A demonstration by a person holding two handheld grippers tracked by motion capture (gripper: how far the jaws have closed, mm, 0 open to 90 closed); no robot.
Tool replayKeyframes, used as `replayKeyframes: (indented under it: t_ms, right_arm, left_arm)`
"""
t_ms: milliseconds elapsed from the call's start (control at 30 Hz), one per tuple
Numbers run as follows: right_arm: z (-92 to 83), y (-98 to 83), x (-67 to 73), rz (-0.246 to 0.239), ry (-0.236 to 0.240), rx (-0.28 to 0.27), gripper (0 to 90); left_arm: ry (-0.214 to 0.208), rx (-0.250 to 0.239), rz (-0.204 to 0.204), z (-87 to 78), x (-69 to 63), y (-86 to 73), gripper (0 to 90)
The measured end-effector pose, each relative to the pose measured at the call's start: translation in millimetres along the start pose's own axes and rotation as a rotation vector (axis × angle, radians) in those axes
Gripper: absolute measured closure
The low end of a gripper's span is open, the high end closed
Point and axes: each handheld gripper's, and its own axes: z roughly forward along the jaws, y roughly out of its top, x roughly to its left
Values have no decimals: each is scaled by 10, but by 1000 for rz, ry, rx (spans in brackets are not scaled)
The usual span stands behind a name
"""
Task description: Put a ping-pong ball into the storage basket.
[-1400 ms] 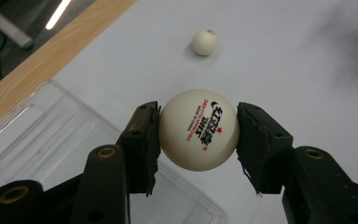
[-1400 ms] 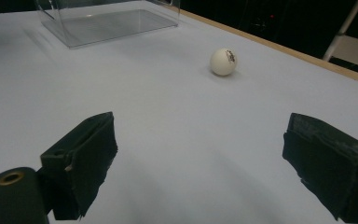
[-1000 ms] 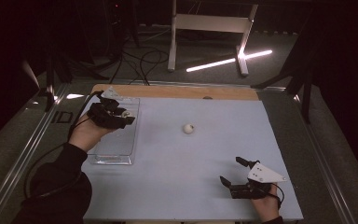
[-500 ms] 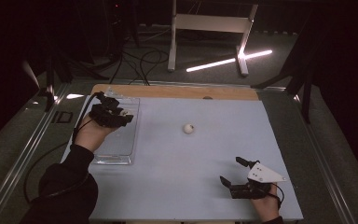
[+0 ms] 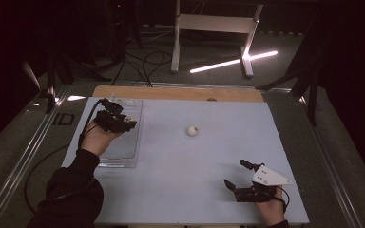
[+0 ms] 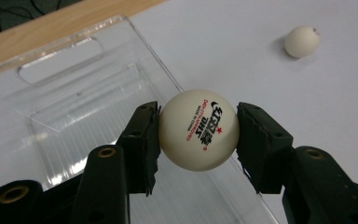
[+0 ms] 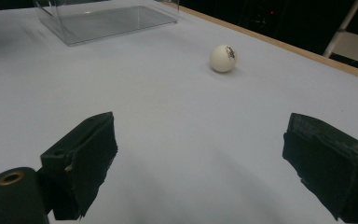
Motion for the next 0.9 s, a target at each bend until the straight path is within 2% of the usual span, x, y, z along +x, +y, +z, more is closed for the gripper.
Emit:
replayKeyframes:
  t_ms: [533, 900]
  right_arm:
    - [-2, -2, -5, 3, 4, 3, 96]
    - [-3, -2, -6, 3, 2, 3, 96]
  left_arm:
    - [-12, 63, -54, 219, 91, -96, 522]
    - [-29, 115, -52, 349, 92, -144, 521]
